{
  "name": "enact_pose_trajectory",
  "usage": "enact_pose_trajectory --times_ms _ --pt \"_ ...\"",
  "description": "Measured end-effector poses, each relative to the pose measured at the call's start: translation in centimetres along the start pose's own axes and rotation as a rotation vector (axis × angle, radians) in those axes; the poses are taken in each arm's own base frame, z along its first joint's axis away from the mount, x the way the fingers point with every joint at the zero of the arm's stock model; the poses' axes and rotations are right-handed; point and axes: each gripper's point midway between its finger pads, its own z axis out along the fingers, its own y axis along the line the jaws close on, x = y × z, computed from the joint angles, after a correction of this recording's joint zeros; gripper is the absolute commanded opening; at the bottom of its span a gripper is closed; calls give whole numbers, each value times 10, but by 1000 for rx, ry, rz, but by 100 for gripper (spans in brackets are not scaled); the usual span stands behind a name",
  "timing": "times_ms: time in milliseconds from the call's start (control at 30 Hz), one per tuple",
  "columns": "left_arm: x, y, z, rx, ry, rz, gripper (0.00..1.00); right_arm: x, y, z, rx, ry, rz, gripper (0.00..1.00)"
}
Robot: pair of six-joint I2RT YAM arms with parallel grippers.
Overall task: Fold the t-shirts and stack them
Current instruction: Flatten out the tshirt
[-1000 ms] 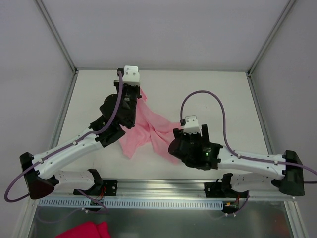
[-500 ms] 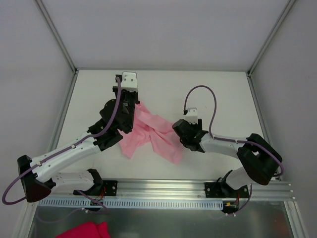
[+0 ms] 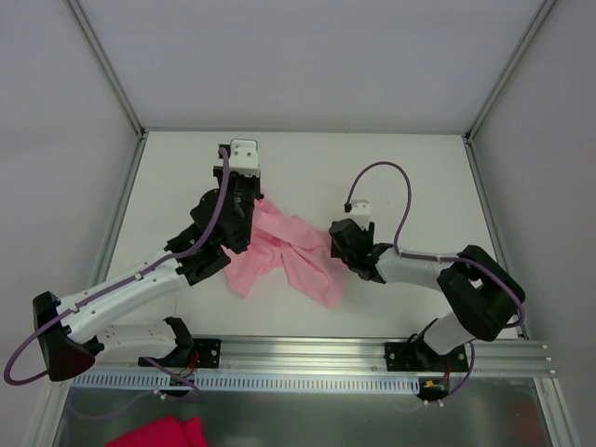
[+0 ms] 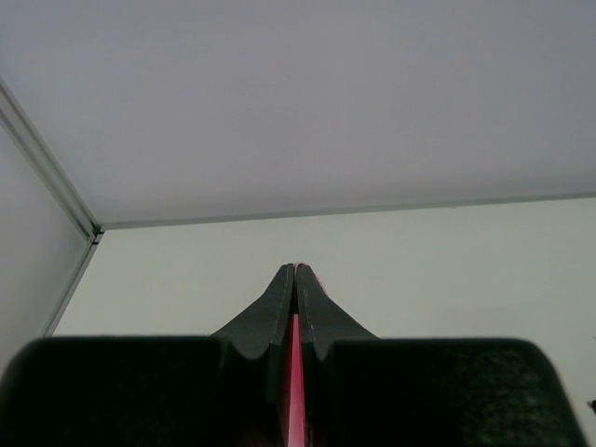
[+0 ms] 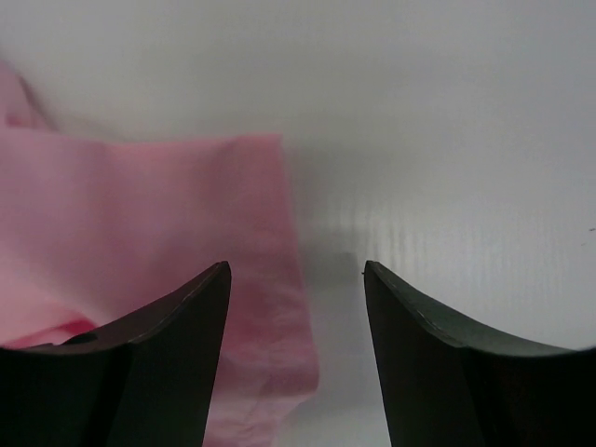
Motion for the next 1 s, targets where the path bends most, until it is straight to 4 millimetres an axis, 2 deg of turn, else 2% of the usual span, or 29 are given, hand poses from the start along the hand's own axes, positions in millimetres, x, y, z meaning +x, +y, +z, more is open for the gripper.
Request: enact_pose_trajectory --times_ms 100,300,433,567,733,867,1000 --pt "1 -2 0 2 2 -8 0 18 22 -12 -70 15 -51 63" --pt "6 -6 1 9 14 -2 0 62 84 -60 -267 27 -188 62" --pt "7 -9 -1 21 18 -4 0 89 103 -91 -311 23 -282 62" --pt "6 -14 -4 36 17 -11 0 101 125 -105 -306 -1 -355 62" --pt "7 -18 -7 45 19 -8 0 97 131 -102 -293 -34 -343 64" --pt "7 -20 -8 51 21 -5 0 89 119 -99 -243 -71 -349 67" --pt "8 -20 -8 51 23 -3 0 65 99 -109 -200 -134 -328 68"
